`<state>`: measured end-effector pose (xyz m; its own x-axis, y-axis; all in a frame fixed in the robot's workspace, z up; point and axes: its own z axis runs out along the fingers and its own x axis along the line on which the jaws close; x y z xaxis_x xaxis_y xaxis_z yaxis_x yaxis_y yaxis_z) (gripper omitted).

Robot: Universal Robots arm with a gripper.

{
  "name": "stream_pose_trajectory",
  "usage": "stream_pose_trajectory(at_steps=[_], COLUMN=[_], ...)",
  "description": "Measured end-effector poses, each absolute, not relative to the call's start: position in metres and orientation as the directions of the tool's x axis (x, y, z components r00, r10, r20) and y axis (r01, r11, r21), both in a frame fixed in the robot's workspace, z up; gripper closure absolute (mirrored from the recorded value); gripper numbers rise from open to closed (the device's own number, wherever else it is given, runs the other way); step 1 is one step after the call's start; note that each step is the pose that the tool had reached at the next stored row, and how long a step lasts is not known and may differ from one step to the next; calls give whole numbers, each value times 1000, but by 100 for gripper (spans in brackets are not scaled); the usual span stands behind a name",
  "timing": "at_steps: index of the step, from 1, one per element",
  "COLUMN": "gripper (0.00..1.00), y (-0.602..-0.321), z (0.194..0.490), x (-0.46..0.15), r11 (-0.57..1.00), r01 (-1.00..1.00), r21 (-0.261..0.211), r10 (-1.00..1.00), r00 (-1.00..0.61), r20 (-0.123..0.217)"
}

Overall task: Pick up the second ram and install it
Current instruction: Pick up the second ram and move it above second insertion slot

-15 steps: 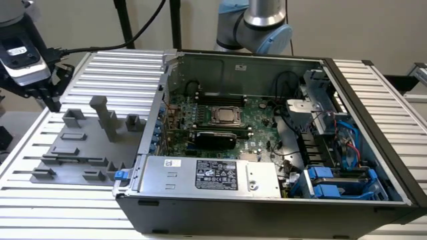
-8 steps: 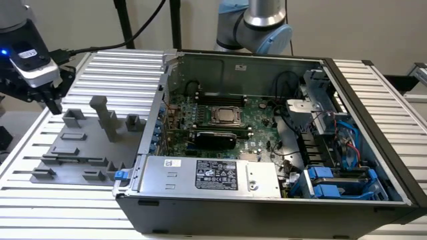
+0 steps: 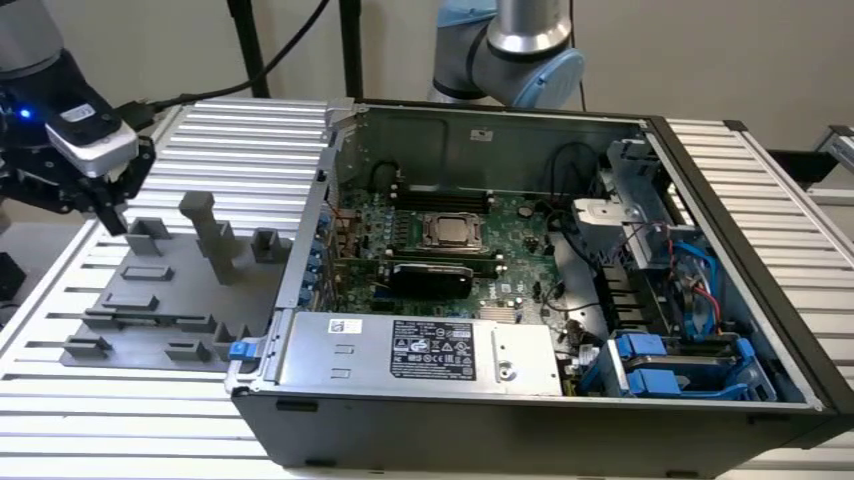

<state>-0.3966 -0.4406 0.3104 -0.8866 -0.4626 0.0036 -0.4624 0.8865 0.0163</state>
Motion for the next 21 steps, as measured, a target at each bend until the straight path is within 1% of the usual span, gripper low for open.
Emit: stream_pose_trajectory(at_steps=[21], gripper=[100], y=[-441], z=[294], x=[-397], r11=[651], r01=[-759], r21=[15], r10=[-759], r00=[-651], r20=[5])
